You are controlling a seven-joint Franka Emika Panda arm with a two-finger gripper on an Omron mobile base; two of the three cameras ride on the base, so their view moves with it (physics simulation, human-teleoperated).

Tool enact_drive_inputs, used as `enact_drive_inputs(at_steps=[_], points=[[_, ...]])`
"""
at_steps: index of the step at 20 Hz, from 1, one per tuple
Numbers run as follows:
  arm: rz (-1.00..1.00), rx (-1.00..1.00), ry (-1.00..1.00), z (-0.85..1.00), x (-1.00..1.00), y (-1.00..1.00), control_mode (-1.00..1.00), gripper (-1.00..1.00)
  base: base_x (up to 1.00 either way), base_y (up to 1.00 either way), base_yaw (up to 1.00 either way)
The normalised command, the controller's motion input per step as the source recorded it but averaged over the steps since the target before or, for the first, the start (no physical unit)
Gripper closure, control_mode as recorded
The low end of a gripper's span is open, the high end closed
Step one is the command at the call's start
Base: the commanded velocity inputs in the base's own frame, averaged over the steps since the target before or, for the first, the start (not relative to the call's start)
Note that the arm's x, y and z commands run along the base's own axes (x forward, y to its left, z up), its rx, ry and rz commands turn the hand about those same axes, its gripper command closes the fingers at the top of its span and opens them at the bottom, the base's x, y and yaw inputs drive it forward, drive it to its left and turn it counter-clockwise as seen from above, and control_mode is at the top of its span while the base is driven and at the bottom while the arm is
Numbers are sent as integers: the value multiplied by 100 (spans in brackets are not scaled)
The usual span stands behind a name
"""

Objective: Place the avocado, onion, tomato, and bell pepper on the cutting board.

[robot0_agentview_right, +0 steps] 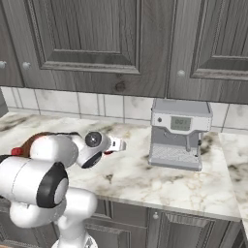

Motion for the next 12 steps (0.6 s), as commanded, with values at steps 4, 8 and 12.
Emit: enact_drive_inputs(at_steps=[4,8,12], points=[[0,0,-5,77,-68,55,-100,100,0,0,0],[0,0,-1,95,-49,58,-100,100,0,0,0],[0,0,3,66,-52,62,-100,100,0,0,0]])
